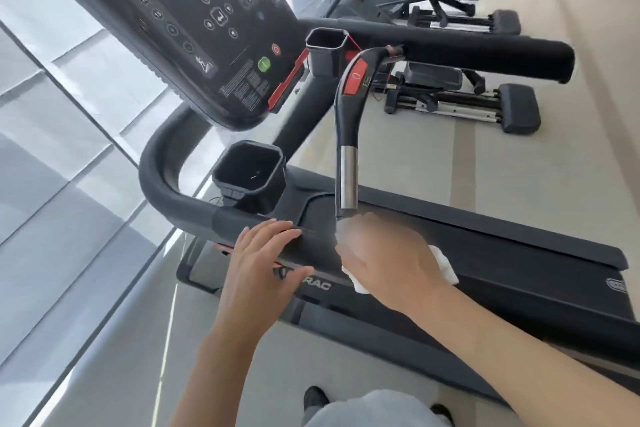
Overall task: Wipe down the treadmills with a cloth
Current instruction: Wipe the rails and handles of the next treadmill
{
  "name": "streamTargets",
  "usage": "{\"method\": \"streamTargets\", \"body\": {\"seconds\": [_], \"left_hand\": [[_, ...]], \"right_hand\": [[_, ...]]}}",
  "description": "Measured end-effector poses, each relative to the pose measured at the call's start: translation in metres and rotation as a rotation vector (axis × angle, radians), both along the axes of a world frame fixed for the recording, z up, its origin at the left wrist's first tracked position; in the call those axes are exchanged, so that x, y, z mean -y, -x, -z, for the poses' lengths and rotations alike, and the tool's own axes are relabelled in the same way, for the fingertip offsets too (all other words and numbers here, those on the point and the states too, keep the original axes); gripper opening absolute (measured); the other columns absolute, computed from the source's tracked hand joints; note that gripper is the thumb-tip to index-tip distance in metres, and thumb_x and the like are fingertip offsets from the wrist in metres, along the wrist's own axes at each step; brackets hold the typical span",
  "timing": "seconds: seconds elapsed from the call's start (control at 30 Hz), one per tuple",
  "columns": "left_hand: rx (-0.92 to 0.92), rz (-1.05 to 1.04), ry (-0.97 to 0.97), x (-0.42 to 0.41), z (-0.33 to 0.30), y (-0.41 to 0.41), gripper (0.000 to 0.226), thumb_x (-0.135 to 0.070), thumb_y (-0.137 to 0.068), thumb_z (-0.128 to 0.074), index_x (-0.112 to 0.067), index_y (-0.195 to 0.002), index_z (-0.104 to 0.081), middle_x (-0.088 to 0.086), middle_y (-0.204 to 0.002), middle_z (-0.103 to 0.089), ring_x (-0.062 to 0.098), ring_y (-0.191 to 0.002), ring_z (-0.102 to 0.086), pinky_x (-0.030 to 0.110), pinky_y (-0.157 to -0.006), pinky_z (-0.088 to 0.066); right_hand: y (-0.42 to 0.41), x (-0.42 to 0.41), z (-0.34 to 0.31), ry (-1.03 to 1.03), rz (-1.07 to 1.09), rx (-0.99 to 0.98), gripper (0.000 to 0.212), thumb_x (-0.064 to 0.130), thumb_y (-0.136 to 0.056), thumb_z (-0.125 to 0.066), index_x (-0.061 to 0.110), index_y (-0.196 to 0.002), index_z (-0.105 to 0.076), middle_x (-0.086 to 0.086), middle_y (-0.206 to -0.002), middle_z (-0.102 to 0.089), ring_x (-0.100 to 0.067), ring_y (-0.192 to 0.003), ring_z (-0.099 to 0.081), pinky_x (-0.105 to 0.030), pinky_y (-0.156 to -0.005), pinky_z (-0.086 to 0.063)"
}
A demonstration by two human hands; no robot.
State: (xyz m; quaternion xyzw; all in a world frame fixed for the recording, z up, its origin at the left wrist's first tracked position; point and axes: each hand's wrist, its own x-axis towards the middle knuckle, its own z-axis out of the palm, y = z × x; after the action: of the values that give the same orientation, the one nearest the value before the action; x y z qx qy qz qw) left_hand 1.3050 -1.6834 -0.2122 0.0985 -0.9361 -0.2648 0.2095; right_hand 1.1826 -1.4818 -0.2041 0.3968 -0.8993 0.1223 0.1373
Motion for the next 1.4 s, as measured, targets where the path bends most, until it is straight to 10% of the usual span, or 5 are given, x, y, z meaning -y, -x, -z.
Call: {"method": "streamTargets", "body": {"seconds": [0.47,0.63,0.97,1.27,1.4], "left_hand": [[-0.068,0.067,-0.108,0.023,0.015,0.012,0.060,-0.013,-0.068,-0.097,-0.017,-0.123,-0.071,-0.010,-0.126,-0.068,0.018,-0.123,-0.060,0.056,-0.117,-0.035],[-0.043,0.034,-0.144,0.019,0.008,0.011,0.060,-0.013,-0.068,-0.096,-0.019,-0.122,-0.071,-0.014,-0.125,-0.067,-0.010,-0.124,-0.043,0.057,-0.112,-0.042],[0.057,-0.033,-0.123,0.005,-0.009,0.011,0.054,-0.014,-0.069,-0.096,-0.026,-0.116,-0.072,-0.024,-0.125,-0.062,-0.002,-0.124,-0.047,0.006,-0.104,-0.031],[0.057,-0.050,-0.122,0.000,-0.012,0.011,0.054,-0.013,-0.070,-0.095,-0.026,-0.117,-0.072,-0.025,-0.126,-0.062,0.002,-0.124,-0.050,0.032,-0.109,-0.044],[0.026,-0.041,-0.129,0.007,-0.005,0.011,0.054,-0.018,-0.069,-0.097,-0.026,-0.117,-0.072,-0.018,-0.126,-0.065,0.012,-0.124,-0.054,0.048,-0.107,-0.047]], "right_hand": [[-0.005,0.079,-0.011,0.030,0.006,0.162,0.035,0.049,-0.101,-0.043,0.020,-0.090,-0.058,0.010,-0.072,-0.044,-0.017,-0.057,-0.043,-0.030,-0.052,-0.029],[-0.004,0.077,-0.019,0.036,0.025,0.336,0.032,0.051,-0.105,-0.043,0.023,-0.091,-0.052,0.008,-0.079,-0.052,-0.021,-0.068,-0.052,-0.035,-0.059,-0.036],[0.017,-0.007,-0.027,0.031,0.091,0.598,0.039,0.049,-0.099,-0.051,0.024,-0.070,-0.042,0.007,-0.070,-0.053,-0.024,-0.074,-0.055,-0.035,-0.067,-0.041],[0.015,-0.094,-0.024,-0.056,0.221,0.448,0.035,0.048,-0.097,-0.046,0.021,-0.074,-0.046,0.004,-0.069,-0.051,-0.023,-0.065,-0.054,-0.034,-0.059,-0.044],[0.008,-0.082,-0.008,0.001,0.207,0.164,0.033,0.045,-0.090,-0.038,0.022,-0.066,-0.036,0.005,-0.056,-0.038,-0.023,-0.045,-0.038,-0.024,-0.044,-0.015]]}}
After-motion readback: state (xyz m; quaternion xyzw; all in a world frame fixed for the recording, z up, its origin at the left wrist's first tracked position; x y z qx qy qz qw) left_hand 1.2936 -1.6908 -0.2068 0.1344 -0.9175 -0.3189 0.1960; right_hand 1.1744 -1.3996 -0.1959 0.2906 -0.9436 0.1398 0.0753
